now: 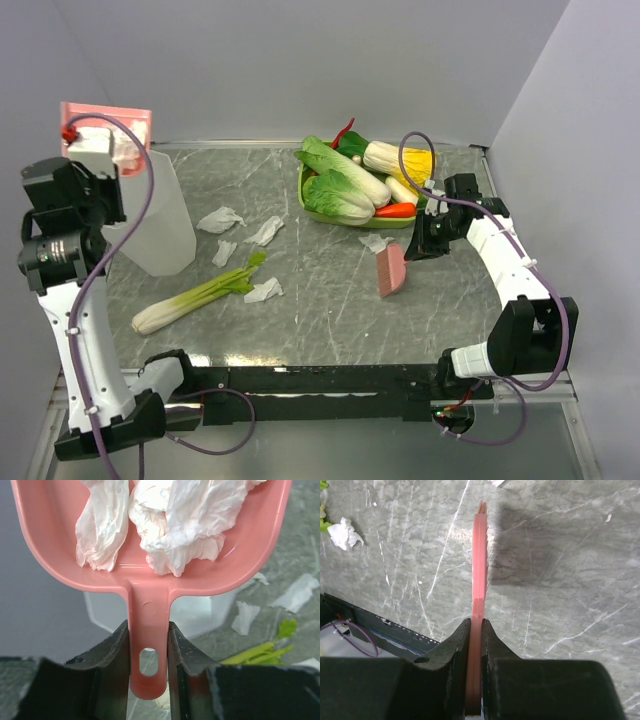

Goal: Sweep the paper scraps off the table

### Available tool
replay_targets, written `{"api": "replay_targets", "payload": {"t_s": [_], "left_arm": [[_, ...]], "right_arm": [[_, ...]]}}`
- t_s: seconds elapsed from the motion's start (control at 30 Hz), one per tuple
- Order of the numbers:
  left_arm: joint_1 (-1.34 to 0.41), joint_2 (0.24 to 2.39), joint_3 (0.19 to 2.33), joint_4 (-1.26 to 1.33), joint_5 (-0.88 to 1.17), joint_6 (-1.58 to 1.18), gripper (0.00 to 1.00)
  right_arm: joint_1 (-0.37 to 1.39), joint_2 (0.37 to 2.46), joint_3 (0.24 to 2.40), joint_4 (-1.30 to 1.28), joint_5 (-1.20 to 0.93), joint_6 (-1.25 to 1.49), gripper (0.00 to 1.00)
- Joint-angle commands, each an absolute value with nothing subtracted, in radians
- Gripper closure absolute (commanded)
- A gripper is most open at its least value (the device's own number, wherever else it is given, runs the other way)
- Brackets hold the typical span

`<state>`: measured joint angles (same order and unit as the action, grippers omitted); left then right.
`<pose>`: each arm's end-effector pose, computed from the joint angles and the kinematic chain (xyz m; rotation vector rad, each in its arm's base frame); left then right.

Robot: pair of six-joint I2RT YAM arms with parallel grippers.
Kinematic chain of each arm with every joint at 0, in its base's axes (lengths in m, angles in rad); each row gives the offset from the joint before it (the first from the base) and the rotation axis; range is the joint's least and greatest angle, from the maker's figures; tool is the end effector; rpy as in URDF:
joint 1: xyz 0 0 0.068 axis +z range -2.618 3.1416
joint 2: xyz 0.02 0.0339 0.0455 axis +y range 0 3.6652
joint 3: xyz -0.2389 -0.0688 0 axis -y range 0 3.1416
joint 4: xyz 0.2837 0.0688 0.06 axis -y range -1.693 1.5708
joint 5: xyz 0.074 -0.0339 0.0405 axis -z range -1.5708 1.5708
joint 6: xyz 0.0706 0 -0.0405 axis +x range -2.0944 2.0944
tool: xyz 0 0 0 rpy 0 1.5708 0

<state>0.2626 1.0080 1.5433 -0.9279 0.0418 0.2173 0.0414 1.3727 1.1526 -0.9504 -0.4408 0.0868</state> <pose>0.2320 0.0593 0.4566 -0.0171 1.9730 0.2733 0.3151 0.0432 0.2174 -0.0615 2.7046 0.6394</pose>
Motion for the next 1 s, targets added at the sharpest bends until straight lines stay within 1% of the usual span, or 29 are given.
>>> {"api": "replay_targets", "payload": {"t_s": [0.0, 0.17, 0.3, 0.4, 0.57, 0.7, 0.83, 0.9, 0.97], "left_arm": [[0.324, 1.054, 1.649, -0.977, -0.037, 0.195, 0.99], [0.374, 1.086, 1.671, -0.966, -0.092, 0.316, 0.99], [0.474, 1.114, 1.678, -0.951, -0.052, 0.382, 0.99], [0.535, 1.164, 1.727, -0.971, -0.014, 0.440, 0.99], [0.600, 1.201, 1.788, -0.988, -0.003, 0.590, 0.99], [0.617, 1.265, 1.885, -1.064, 0.040, 0.754, 0.99], [0.630, 1.344, 2.000, -1.162, 0.060, 0.845, 0.99], [0.630, 1.386, 2.081, -1.213, 0.054, 0.895, 0.99], [0.630, 1.402, 2.111, -1.253, 0.022, 0.940, 0.99]], "right_arm": [[0.043, 1.382, 1.163, -0.923, -0.476, 0.117, 1.00], [0.043, 1.379, 1.143, -0.904, -0.500, 0.146, 1.00], [0.043, 1.394, 1.160, -0.899, -0.502, 0.150, 1.00], [0.044, 1.396, 1.161, -0.893, -0.508, 0.158, 1.00], [0.044, 1.384, 1.140, -0.891, -0.508, 0.156, 1.00], [0.043, 1.370, 1.129, -0.890, -0.508, 0.163, 1.00], [0.043, 1.356, 1.126, -0.894, -0.502, 0.163, 1.00], [0.043, 1.351, 1.124, -0.899, -0.499, 0.161, 1.00], [0.043, 1.339, 1.117, -0.897, -0.494, 0.163, 1.00]]}}
